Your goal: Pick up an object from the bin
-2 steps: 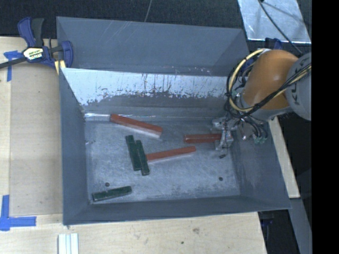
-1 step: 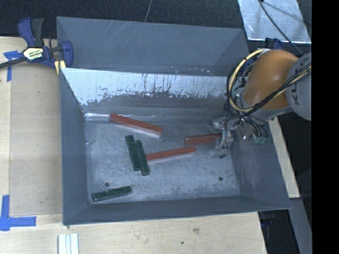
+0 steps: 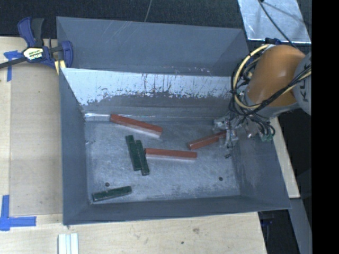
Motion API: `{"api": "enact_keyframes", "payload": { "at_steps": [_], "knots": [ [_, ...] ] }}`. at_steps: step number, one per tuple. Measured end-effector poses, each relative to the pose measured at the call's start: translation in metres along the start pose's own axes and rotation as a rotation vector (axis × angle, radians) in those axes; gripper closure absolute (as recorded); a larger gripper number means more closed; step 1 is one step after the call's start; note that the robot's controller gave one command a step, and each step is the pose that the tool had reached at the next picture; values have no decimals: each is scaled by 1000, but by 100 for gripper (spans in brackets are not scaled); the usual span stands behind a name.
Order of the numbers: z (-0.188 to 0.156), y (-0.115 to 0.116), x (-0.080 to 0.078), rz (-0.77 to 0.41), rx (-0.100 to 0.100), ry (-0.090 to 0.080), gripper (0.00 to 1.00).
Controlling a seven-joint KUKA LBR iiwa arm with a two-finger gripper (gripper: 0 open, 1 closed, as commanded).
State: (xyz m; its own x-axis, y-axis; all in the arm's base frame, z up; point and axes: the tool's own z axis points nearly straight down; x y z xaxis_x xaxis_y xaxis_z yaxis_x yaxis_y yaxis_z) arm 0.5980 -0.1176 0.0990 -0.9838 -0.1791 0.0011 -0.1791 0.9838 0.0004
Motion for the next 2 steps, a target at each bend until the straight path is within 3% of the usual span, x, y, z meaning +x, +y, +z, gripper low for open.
{"api": "enact_keyframes", "payload": {
  "at_steps": [1,2],
  "knots": [
    [-27,24,10,-317,2,-4,100],
    [-102,26,41,-295,2,-4,100]
  ]
}}
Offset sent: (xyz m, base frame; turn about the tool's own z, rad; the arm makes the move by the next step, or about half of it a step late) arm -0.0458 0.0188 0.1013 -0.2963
